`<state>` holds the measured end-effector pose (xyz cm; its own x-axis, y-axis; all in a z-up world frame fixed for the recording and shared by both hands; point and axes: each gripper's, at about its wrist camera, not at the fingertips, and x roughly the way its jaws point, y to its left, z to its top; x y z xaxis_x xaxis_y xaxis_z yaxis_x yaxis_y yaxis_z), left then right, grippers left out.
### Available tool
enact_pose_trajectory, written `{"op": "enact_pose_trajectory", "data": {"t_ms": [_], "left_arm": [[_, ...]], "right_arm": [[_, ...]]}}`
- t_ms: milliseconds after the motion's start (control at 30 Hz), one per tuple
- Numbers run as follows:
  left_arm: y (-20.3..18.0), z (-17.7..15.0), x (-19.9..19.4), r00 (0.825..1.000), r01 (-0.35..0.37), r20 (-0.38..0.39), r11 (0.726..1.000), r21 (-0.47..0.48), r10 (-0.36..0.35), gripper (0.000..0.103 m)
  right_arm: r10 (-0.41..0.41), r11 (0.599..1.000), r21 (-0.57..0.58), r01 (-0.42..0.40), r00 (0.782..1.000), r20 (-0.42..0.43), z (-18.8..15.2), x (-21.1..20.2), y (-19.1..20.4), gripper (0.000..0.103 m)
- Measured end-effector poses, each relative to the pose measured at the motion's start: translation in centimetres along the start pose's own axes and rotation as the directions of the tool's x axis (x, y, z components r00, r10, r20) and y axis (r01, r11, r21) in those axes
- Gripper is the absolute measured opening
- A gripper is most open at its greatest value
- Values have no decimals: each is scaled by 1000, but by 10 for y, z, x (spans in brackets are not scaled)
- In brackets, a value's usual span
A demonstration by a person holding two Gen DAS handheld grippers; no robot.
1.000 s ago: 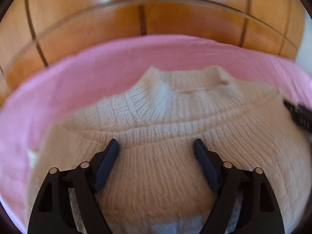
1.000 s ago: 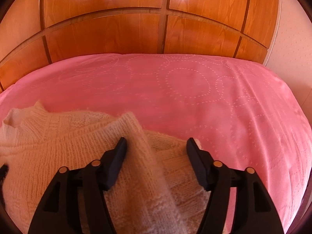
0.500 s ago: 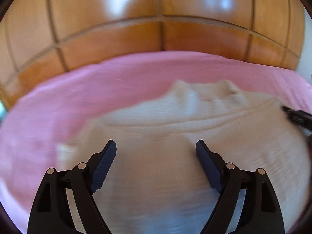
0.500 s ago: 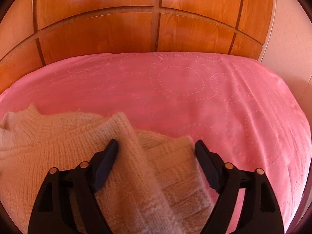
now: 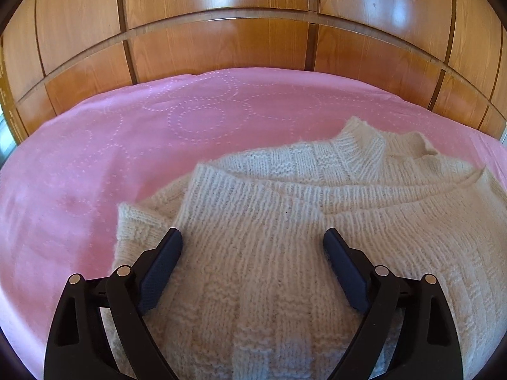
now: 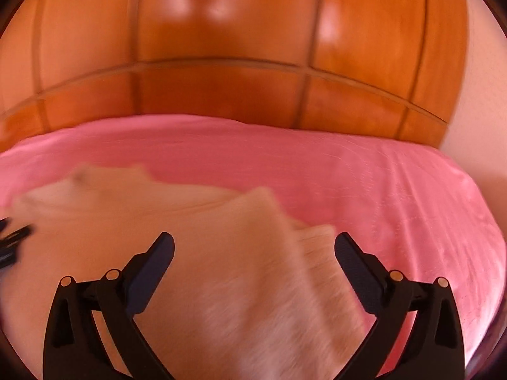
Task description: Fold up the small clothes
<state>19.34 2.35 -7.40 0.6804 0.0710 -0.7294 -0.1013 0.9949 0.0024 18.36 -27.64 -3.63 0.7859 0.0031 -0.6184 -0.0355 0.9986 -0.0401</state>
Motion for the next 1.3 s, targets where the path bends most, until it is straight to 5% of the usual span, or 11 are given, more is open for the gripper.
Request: {"op": "enact_pose_trajectory", "data": {"t_ms": [67,167,267,400,600,833,1033,1300], "left_arm": [[1,2,3,1000,7,-13,1000,-8,-7,93],[3,12,16,999,6,-54,1000,-24,-7,99],[3,19,29,996,-9,-90,1000,-27,7,100],[3,16,25,998,-9,-69,999,-33,7,100],[2,-12,-31,997,7,75,997,-74,-1,100],[10,-55,-73,989,48,145,997,-60,-39,100],[9,-74,-79,987,36,158,999,22,-39,100],[17,-81,-94,978,70,199,997,-33,-62,100]], "right_arm": [[59,996,-57,-62,997,-39,-4,2,18,101],[-6,986,-168,-18,990,-141,-7,33,37,101],[56,997,-35,-65,976,-212,-3,72,21,101],[42,998,-33,-49,982,-184,-4,73,18,101],[25,999,-26,-28,994,-108,-16,52,21,101],[-90,995,-35,90,996,0,-21,20,24,101],[-5,999,47,8,998,-59,-32,6,6,101],[40,993,116,-35,998,-40,-50,-31,-8,101]]}}
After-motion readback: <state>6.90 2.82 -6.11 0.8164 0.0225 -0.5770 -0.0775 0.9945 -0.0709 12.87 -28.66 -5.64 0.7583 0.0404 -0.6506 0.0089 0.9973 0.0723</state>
